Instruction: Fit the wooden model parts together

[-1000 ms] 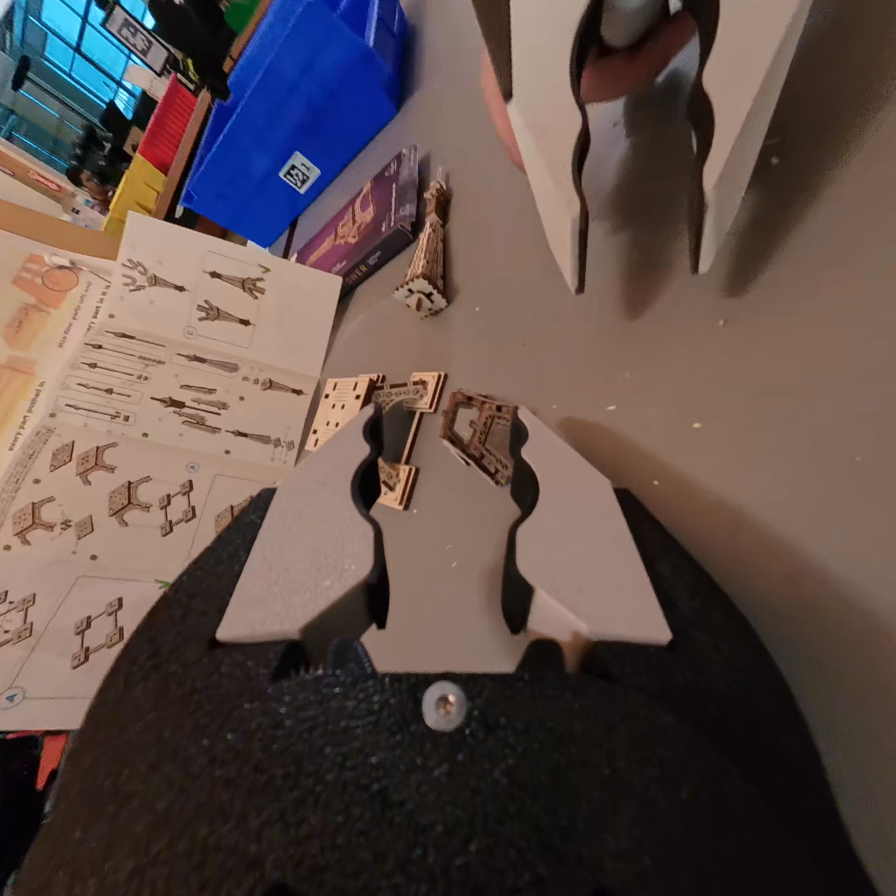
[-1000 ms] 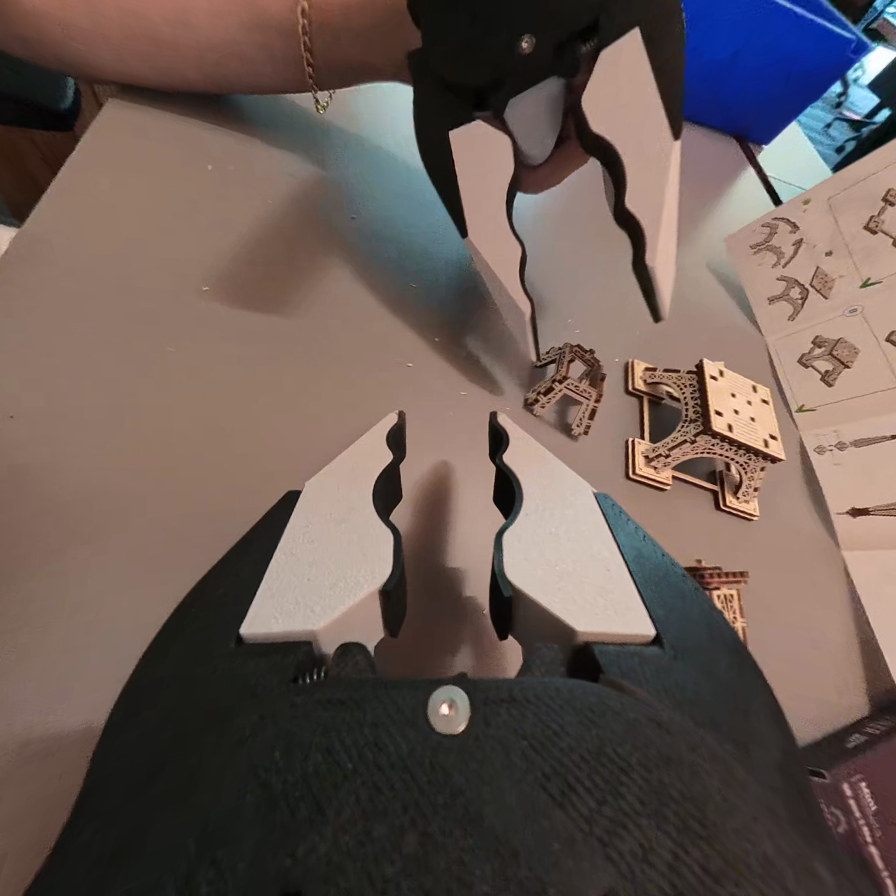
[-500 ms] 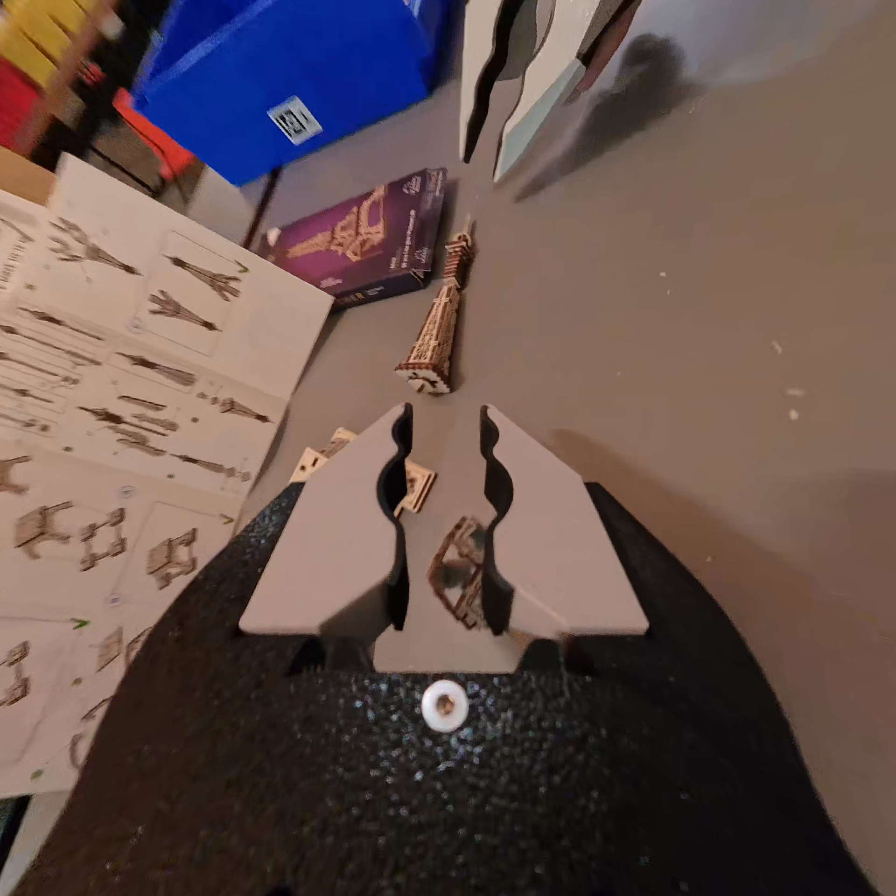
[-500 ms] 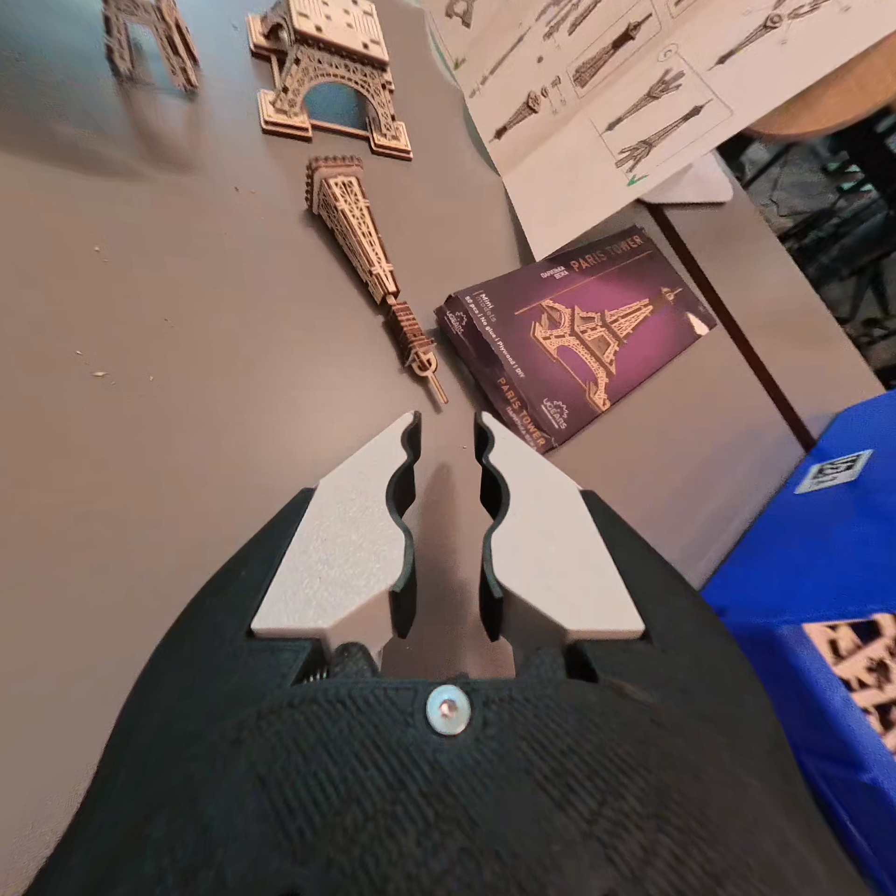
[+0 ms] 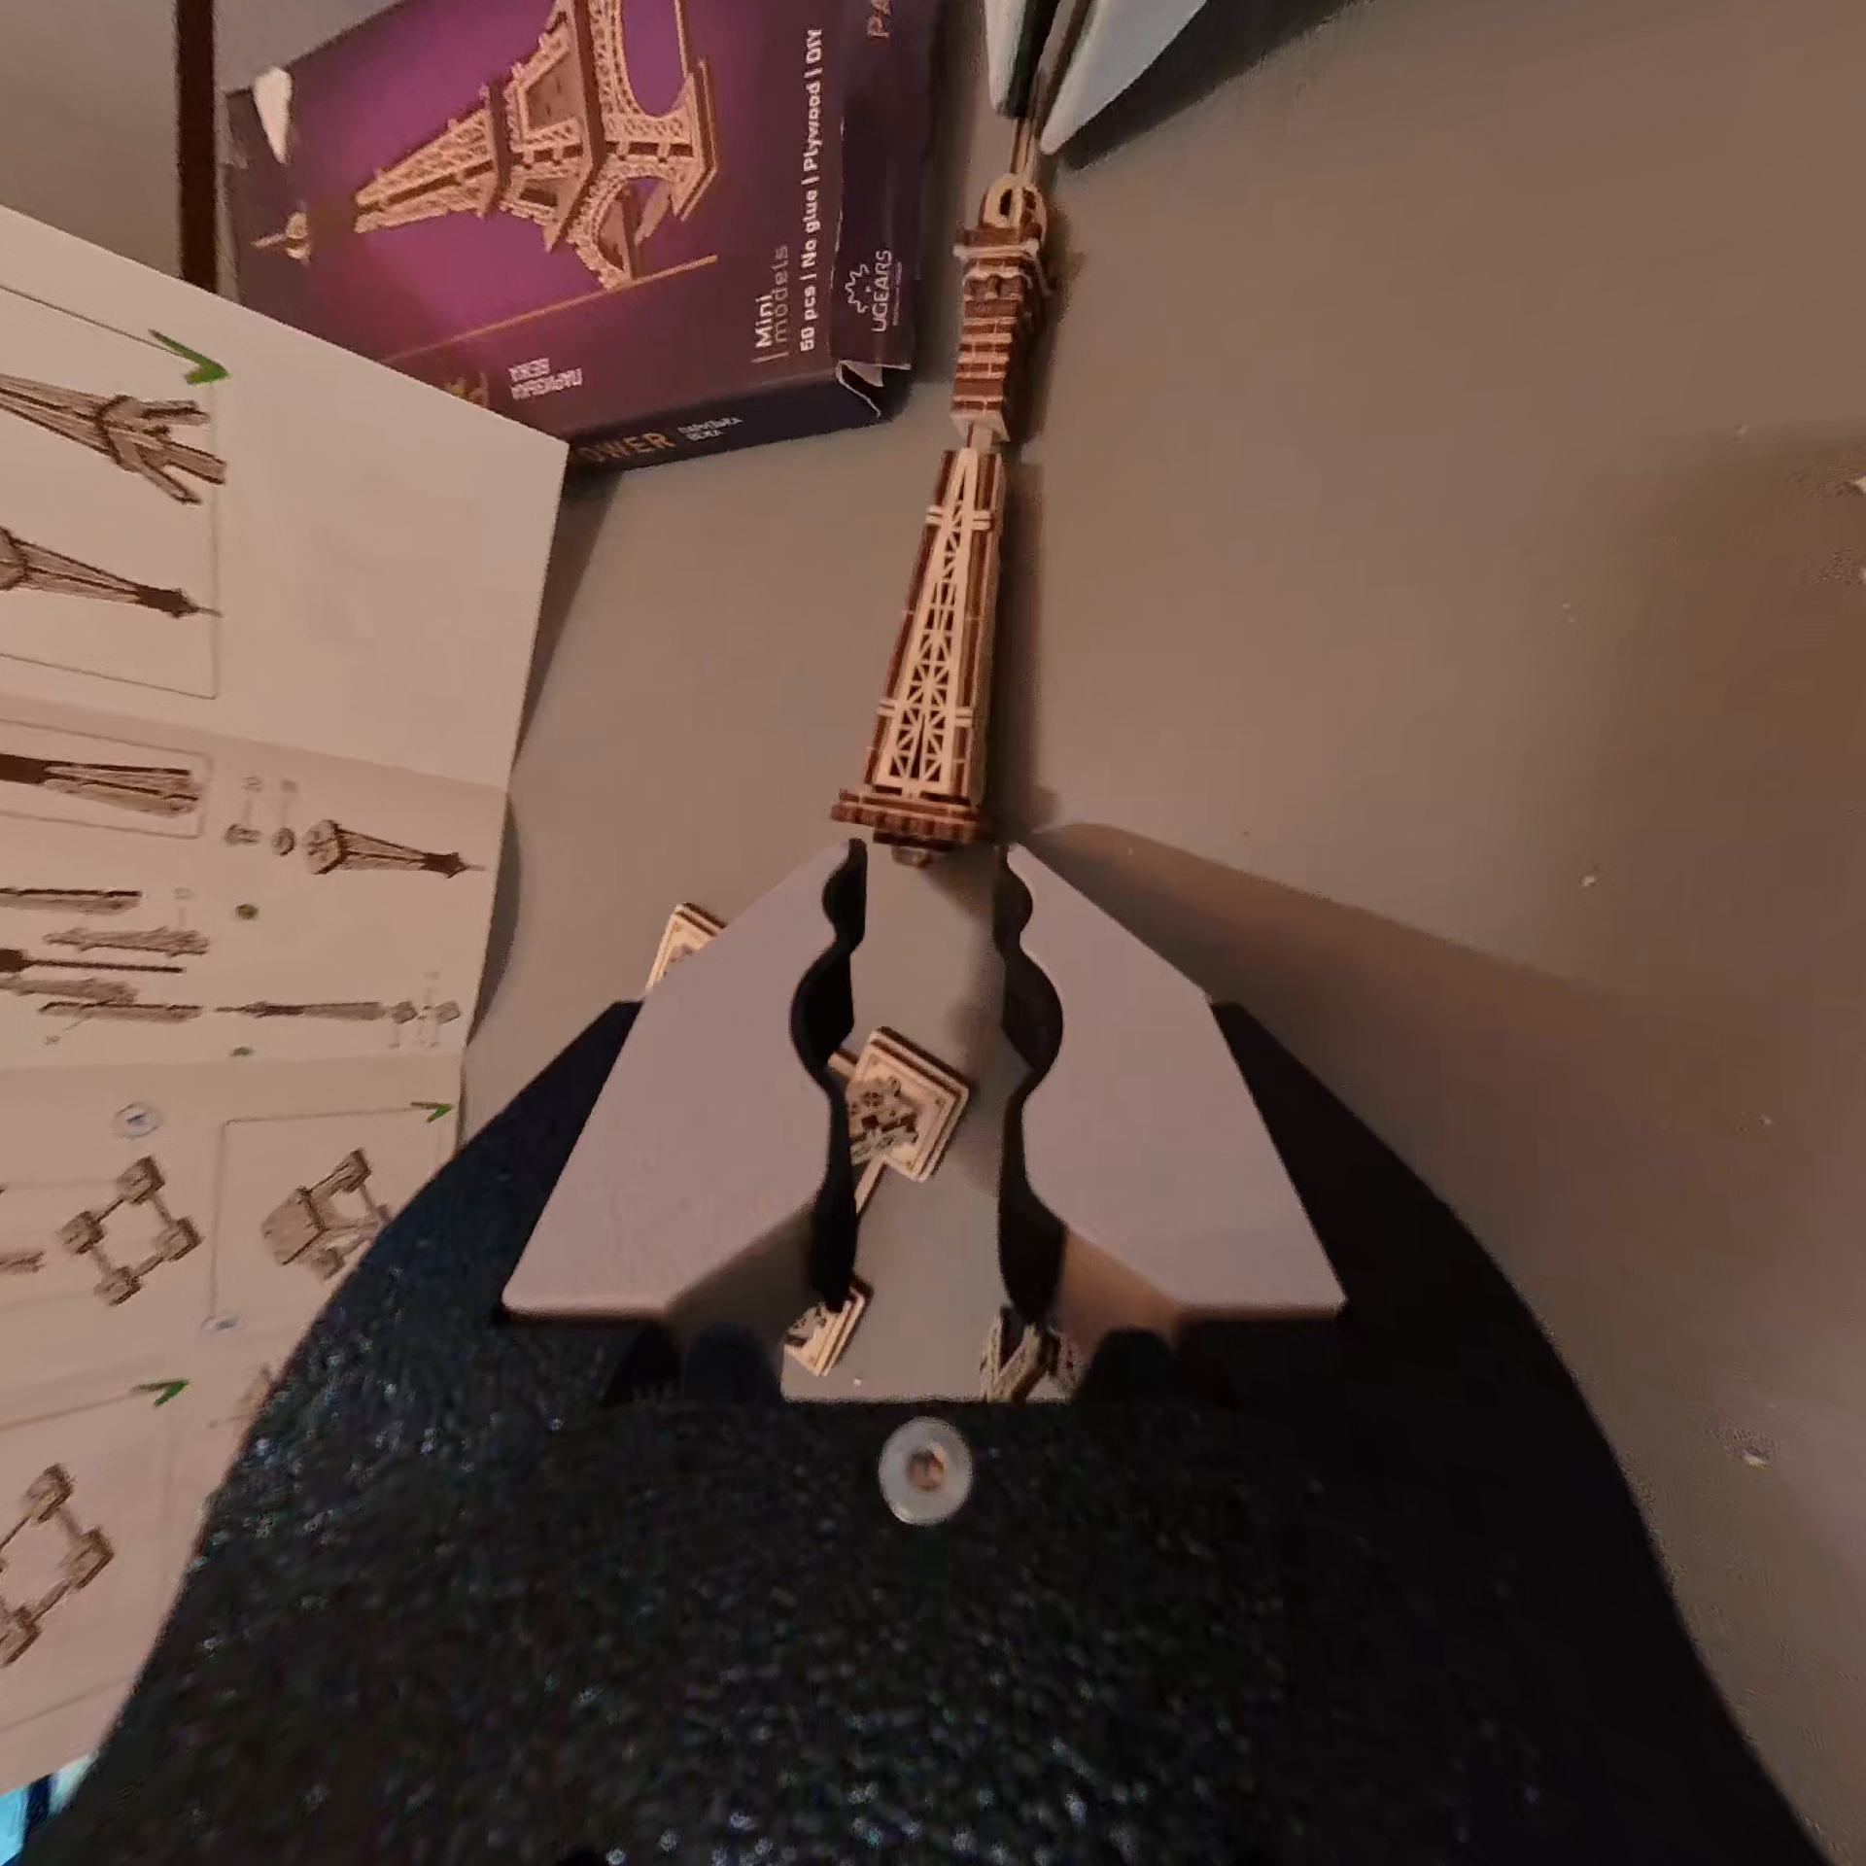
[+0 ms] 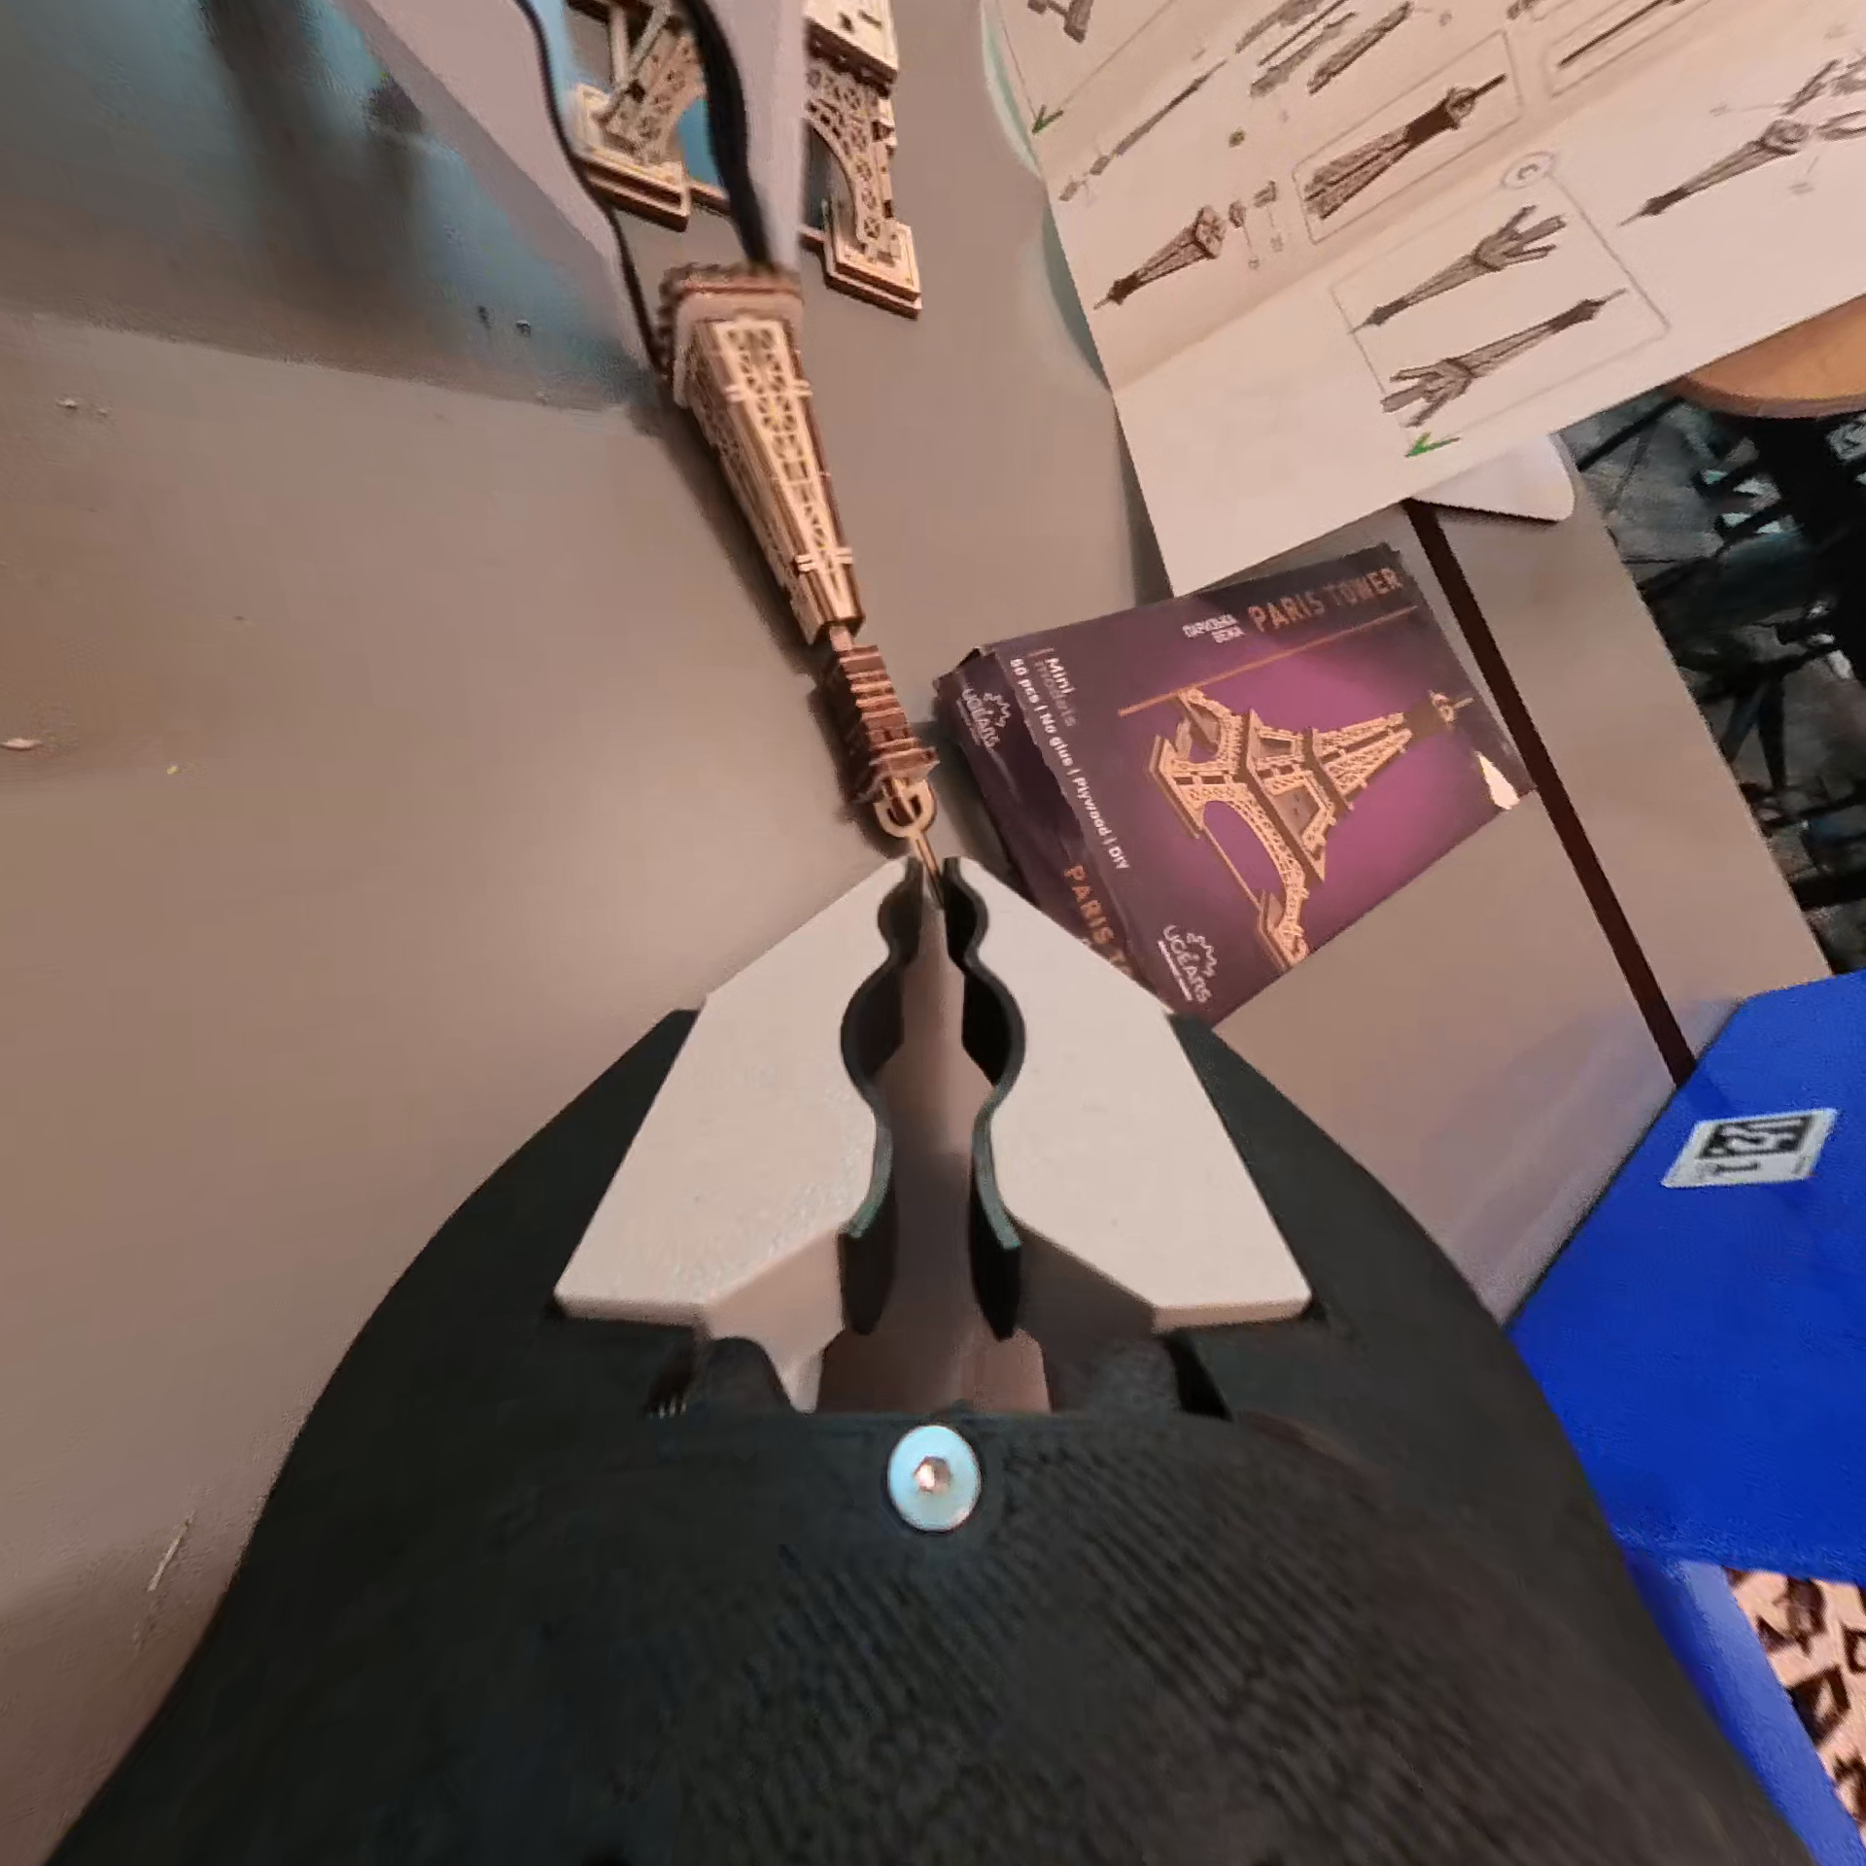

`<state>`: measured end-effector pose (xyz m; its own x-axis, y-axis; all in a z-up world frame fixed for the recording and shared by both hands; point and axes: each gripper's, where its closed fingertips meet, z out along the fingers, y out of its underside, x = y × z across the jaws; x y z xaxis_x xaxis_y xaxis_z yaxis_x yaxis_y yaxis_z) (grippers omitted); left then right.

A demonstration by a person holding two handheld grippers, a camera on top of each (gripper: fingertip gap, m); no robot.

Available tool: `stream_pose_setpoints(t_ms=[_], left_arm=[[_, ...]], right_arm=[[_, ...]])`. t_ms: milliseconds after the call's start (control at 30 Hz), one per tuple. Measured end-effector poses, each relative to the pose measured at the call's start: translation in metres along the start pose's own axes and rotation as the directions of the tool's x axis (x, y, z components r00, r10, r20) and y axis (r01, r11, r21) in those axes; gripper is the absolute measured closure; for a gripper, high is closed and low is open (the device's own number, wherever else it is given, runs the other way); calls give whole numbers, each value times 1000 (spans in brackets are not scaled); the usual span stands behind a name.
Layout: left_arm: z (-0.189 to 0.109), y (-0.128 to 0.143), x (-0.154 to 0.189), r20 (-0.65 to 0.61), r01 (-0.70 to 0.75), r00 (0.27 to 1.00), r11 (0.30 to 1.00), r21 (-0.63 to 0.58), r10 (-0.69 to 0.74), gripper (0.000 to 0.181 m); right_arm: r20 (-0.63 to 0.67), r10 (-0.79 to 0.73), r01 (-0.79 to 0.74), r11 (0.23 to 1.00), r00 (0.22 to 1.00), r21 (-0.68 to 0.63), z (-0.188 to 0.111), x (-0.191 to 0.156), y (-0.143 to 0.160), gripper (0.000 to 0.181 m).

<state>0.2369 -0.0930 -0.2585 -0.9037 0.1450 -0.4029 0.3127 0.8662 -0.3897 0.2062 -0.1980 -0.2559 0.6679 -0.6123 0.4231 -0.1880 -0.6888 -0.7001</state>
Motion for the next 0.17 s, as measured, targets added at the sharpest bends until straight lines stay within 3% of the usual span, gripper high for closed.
stream_pose_setpoints(t_ms=[33,167], left_arm=[[2,0,0,-13,8,1000,1000,1,-8,161],[3,0,-1,-20,-5,1000,1000,12,5,161]], right_arm=[[-5,-6,6,1000,1000,-6,1,1,0,180],[-7,-20,20,1000,1000,-13,2,0,0,180]])
